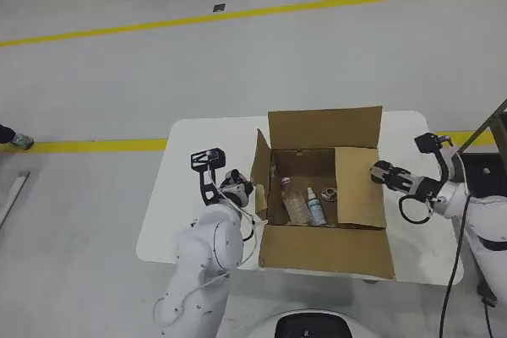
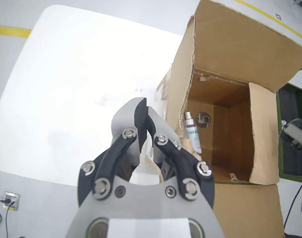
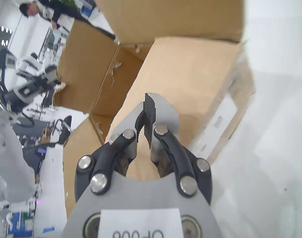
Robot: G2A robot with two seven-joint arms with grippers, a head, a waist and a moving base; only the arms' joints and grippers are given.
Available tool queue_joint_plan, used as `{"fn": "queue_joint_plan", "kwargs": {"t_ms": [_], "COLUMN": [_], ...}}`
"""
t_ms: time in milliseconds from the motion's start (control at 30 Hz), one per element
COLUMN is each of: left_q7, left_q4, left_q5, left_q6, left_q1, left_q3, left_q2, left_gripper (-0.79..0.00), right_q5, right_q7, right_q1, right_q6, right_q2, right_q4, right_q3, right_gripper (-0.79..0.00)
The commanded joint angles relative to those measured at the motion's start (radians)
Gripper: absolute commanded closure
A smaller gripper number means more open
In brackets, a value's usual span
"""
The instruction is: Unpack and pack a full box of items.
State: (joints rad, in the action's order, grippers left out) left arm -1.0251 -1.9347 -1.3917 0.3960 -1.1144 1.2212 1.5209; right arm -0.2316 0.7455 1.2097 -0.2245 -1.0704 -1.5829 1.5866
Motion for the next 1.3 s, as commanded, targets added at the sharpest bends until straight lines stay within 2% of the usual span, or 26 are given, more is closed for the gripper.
{"fn": "queue_joint_plan", "kwargs": {"t_ms": [0, 233, 333, 600, 700, 900, 1267], "left_q7": [0.007, 0.033, 0.037, 0.048, 0.043, 0.031, 0.012], "left_q4": [0.014, 0.071, 0.107, 0.186, 0.202, 0.227, 0.252], "left_q5": [0.032, 0.149, 0.171, 0.228, 0.264, 0.270, 0.273], "left_q6": [-0.018, -0.104, -0.140, -0.162, -0.154, -0.159, -0.163], "left_q1": [0.004, 0.038, 0.056, 0.088, 0.094, 0.102, 0.107], "left_q3": [-0.005, -0.036, -0.060, -0.121, -0.132, -0.147, -0.152], "left_q2": [0.002, 0.008, 0.010, 0.020, 0.024, 0.025, 0.023], "left_gripper": [0.000, 0.000, 0.000, 0.000, 0.000, 0.000, 0.000], "right_q5": [0.012, 0.109, 0.146, 0.184, 0.159, 0.136, 0.155], "right_q7": [-0.050, -0.134, -0.156, -0.164, -0.143, -0.108, -0.074], "right_q1": [-0.002, -0.090, -0.145, -0.298, -0.353, -0.460, -0.579], "right_q6": [0.055, 0.234, 0.251, 0.228, 0.154, 0.117, 0.055], "right_q2": [-0.001, -0.011, -0.017, -0.030, -0.032, -0.037, -0.060], "right_q4": [0.000, 0.127, 0.199, 0.393, 0.445, 0.564, 0.713], "right_q3": [0.018, 0.008, -0.011, -0.080, -0.110, -0.154, -0.240], "right_gripper": [0.000, 0.000, 0.000, 0.000, 0.000, 0.000, 0.000]}}
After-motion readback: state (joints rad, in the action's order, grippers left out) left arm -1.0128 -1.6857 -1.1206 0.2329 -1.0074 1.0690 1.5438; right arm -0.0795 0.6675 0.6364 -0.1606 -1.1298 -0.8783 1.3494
